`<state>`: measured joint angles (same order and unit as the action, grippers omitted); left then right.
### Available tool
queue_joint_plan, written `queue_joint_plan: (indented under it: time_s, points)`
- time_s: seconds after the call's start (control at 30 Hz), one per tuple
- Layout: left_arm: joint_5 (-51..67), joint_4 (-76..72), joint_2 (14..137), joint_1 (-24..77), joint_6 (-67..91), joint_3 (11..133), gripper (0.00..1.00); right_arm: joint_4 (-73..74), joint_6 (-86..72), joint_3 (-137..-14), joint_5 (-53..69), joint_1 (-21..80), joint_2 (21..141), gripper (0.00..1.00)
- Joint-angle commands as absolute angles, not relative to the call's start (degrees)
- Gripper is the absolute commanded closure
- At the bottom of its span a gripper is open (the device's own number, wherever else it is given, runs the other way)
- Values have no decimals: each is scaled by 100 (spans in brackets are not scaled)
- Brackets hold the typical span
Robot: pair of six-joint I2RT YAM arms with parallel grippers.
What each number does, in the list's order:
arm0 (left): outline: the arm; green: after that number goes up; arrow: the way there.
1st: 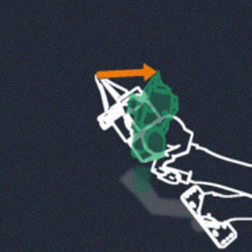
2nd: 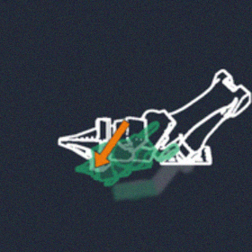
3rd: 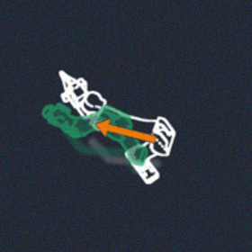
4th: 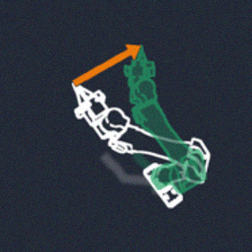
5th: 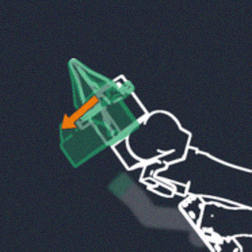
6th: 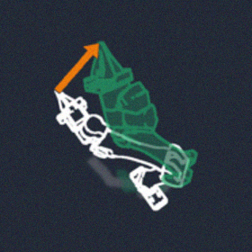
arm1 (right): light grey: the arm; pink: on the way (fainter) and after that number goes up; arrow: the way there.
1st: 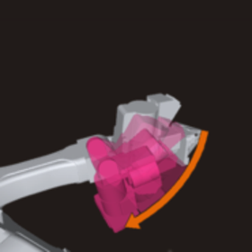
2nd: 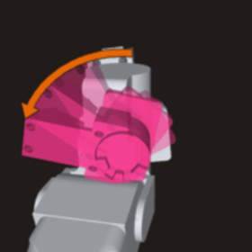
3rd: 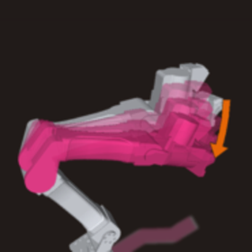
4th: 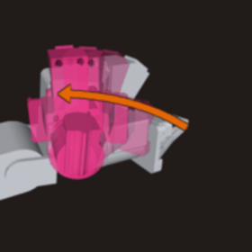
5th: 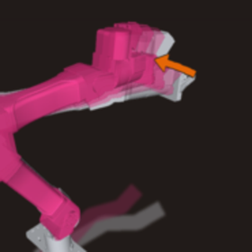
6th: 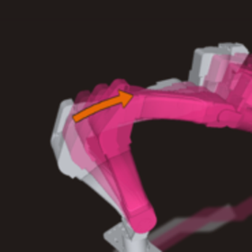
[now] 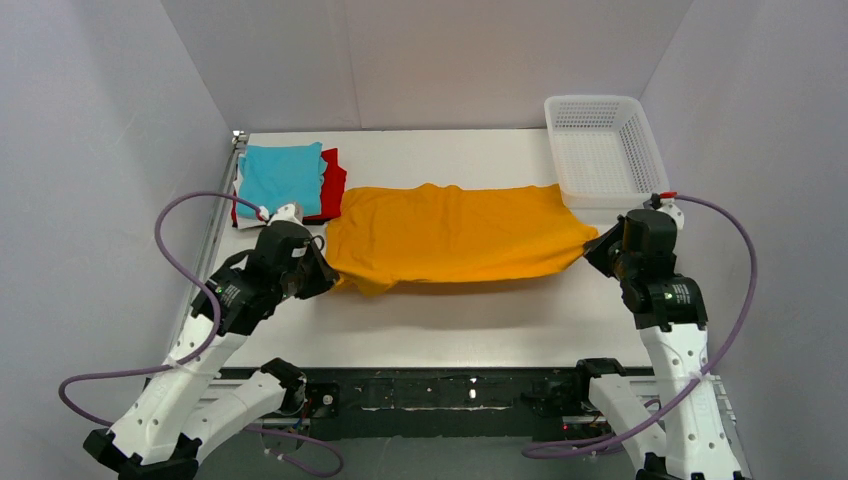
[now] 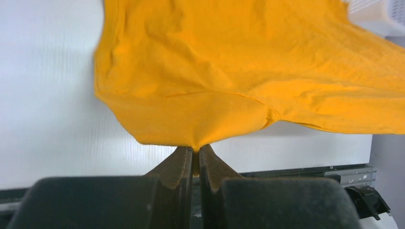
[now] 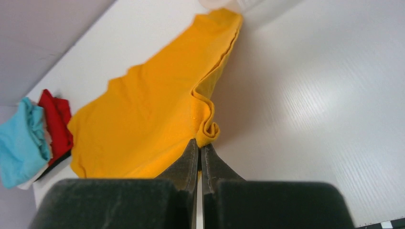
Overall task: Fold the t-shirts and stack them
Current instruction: Flatten out the tshirt
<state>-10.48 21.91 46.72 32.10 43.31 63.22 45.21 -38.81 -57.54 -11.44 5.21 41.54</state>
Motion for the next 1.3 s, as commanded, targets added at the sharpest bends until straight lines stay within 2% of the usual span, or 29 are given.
queue_joint_plan:
  time_s: [0.0, 0.13, 0.43, 0.6, 0.87, 1.1, 1.27]
  points:
    - [-1627, 2498, 4840, 3208, 3315, 7539, 100, 4761, -3302, -6989, -1113, 492, 4167, 99]
    - [-1402, 2180, 5044, 3208, 2654, 8404, 100, 4822, -3082, -7774, -1096, 492, 4264, 99]
    - [-888, 2619, 5491, 3209, 1547, 10912, 100, 5150, -2725, -9543, -866, 492, 4263, 99]
    - [-238, 2740, 5689, 3209, 1338, 12078, 100, 5566, -2806, -10598, -555, 492, 4225, 99]
    - [564, 2819, 6166, 3209, 1336, 13597, 100, 5945, -3076, -11412, 223, 492, 4056, 99]
    - [116, 2482, 6628, 3208, 1119, 13684, 100, 5960, -3037, -11215, -413, 492, 4205, 99]
    - [-1737, 2047, 7115, 3207, 571, 12743, 100, 5739, -2936, -10369, -1222, 492, 4609, 99]
